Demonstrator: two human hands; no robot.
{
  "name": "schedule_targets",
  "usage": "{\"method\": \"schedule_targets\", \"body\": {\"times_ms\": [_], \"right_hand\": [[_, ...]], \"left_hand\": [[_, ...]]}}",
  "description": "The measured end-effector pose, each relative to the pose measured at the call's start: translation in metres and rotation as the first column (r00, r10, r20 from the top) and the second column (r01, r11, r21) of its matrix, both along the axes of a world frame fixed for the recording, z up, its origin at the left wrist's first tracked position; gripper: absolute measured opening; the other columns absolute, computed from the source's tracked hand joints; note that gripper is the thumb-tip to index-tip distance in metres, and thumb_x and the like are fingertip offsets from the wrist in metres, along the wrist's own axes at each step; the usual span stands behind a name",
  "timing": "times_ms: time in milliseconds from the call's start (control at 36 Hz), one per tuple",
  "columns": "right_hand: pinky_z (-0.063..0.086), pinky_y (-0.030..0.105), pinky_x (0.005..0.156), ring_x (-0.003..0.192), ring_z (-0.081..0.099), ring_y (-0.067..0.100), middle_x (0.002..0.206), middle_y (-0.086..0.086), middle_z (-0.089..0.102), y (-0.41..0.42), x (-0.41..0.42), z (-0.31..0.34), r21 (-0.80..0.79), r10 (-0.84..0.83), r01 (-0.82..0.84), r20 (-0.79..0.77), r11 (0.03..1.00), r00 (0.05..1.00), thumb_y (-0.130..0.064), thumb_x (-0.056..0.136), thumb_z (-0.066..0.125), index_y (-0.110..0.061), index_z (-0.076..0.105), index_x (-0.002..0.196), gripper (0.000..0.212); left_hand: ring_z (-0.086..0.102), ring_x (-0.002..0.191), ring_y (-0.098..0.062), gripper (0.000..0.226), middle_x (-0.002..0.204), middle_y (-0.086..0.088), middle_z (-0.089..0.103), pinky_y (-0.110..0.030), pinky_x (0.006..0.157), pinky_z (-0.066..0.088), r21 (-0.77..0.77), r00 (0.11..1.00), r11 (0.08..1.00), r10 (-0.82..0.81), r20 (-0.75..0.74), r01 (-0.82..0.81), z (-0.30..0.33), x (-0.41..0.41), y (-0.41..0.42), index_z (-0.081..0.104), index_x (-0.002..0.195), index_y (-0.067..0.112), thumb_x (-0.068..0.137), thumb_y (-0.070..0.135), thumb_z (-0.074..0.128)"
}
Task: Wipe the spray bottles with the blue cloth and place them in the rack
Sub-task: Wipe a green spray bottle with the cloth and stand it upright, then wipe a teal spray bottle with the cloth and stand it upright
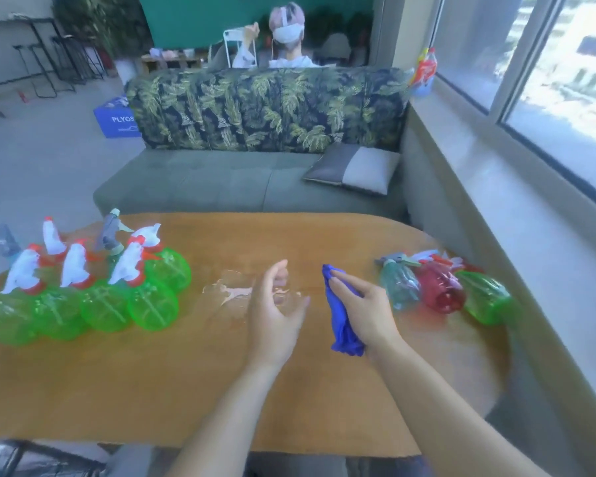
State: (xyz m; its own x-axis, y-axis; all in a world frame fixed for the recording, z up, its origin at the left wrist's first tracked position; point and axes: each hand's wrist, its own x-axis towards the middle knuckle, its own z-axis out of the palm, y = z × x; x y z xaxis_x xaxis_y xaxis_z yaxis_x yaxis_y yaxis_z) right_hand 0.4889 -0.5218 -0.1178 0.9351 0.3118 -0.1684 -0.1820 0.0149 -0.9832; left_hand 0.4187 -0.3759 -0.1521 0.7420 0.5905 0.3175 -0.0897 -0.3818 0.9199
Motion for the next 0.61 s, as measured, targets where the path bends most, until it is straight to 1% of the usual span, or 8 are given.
{"method": "schedule_targets", "body": {"times_ms": [56, 222, 306, 389, 472, 528, 556, 611], "right_hand": [[0.047, 0.026, 0.069, 0.075, 0.06, 0.007, 0.099, -0.005, 0.071, -0.026, 0.007, -0.001, 0.0, -0.031, 0.031, -0.005, 1.0, 0.999, -0.033, 0.099, 0.071, -0.037, 0.08, 0.114, 0.018], [0.048, 0.023, 0.056, 0.057, 0.063, 0.01, 0.077, -0.006, 0.071, -0.095, 0.024, -0.007, -0.014, -0.152, 0.152, -0.011, 0.988, 0.988, -0.03, 0.1, 0.07, -0.036, 0.079, 0.113, 0.017], [0.049, 0.027, 0.06, 0.06, 0.064, 0.014, 0.079, -0.003, 0.074, -0.12, 0.03, -0.013, -0.009, -0.215, 0.215, -0.021, 0.977, 0.976, -0.029, 0.099, 0.071, -0.036, 0.079, 0.113, 0.018], [0.05, 0.03, 0.063, 0.061, 0.064, 0.015, 0.082, -0.002, 0.076, -0.139, 0.036, -0.02, -0.004, -0.258, 0.258, -0.048, 0.966, 0.965, -0.03, 0.099, 0.071, -0.038, 0.079, 0.112, 0.017], [0.054, 0.036, 0.069, 0.065, 0.066, 0.016, 0.086, -0.001, 0.076, -0.154, 0.042, -0.03, 0.0, -0.3, 0.301, -0.077, 0.954, 0.951, -0.031, 0.099, 0.071, -0.038, 0.079, 0.115, 0.019], [0.055, 0.038, 0.071, 0.069, 0.068, 0.017, 0.089, 0.0, 0.078, -0.162, 0.046, -0.037, -0.005, -0.317, 0.318, -0.079, 0.948, 0.945, -0.033, 0.099, 0.071, -0.04, 0.079, 0.114, 0.019], [0.055, 0.037, 0.072, 0.07, 0.069, 0.017, 0.092, 0.001, 0.078, -0.164, 0.048, -0.04, -0.015, -0.322, 0.322, -0.078, 0.947, 0.943, -0.033, 0.099, 0.071, -0.04, 0.079, 0.114, 0.019], [0.054, 0.035, 0.07, 0.07, 0.069, 0.017, 0.093, 0.002, 0.079, -0.168, 0.05, -0.045, -0.03, -0.324, 0.323, -0.076, 0.946, 0.943, -0.034, 0.099, 0.071, -0.04, 0.079, 0.115, 0.019]], "left_hand": [[0.059, 0.12, -0.002, 0.069, 0.133, 0.019, 0.061, -0.028, 0.096, 0.053, -0.004, 0.999, 0.999, -0.051, -0.006, 0.051, 0.001, 0.014, -0.023, 0.056, 0.145, 0.035, 0.088, 0.012, 0.089], [0.058, 0.119, 0.003, 0.071, 0.132, 0.021, 0.06, -0.017, 0.092, 0.049, 0.027, 0.98, 0.981, -0.193, -0.056, 0.195, -0.003, 0.052, -0.083, 0.055, 0.147, 0.032, 0.088, 0.011, 0.088], [0.057, 0.119, 0.003, 0.071, 0.132, 0.022, 0.059, -0.018, 0.093, 0.049, 0.041, 0.969, 0.971, -0.231, -0.09, 0.236, -0.009, 0.069, -0.105, 0.055, 0.146, 0.031, 0.087, 0.013, 0.089], [0.053, 0.12, 0.008, 0.072, 0.132, 0.028, 0.054, -0.011, 0.09, 0.045, 0.079, 0.959, 0.959, -0.264, -0.103, 0.272, -0.016, 0.086, -0.121, 0.054, 0.141, 0.038, 0.084, 0.013, 0.091], [0.048, 0.127, 0.01, 0.067, 0.135, 0.022, 0.052, -0.019, 0.104, 0.045, 0.134, 0.952, 0.947, -0.277, -0.127, 0.293, -0.026, 0.103, -0.131, 0.06, 0.138, 0.034, 0.082, 0.015, 0.092], [0.047, 0.135, 0.0, 0.069, 0.143, 0.009, 0.052, -0.025, 0.116, 0.04, 0.147, 0.948, 0.944, -0.273, -0.164, 0.297, -0.032, 0.114, -0.136, 0.062, 0.144, 0.026, 0.082, 0.018, 0.093], [0.044, 0.138, -0.003, 0.071, 0.149, 0.004, 0.049, -0.017, 0.119, 0.033, 0.147, 0.944, 0.943, -0.272, -0.187, 0.3, -0.033, 0.119, -0.139, 0.062, 0.146, 0.025, 0.083, 0.02, 0.093], [0.035, 0.137, 0.004, 0.073, 0.156, 0.003, 0.041, 0.004, 0.109, 0.018, 0.138, 0.932, 0.937, -0.285, -0.225, 0.32, -0.036, 0.128, -0.144, 0.061, 0.148, 0.028, 0.083, 0.023, 0.094]]}}
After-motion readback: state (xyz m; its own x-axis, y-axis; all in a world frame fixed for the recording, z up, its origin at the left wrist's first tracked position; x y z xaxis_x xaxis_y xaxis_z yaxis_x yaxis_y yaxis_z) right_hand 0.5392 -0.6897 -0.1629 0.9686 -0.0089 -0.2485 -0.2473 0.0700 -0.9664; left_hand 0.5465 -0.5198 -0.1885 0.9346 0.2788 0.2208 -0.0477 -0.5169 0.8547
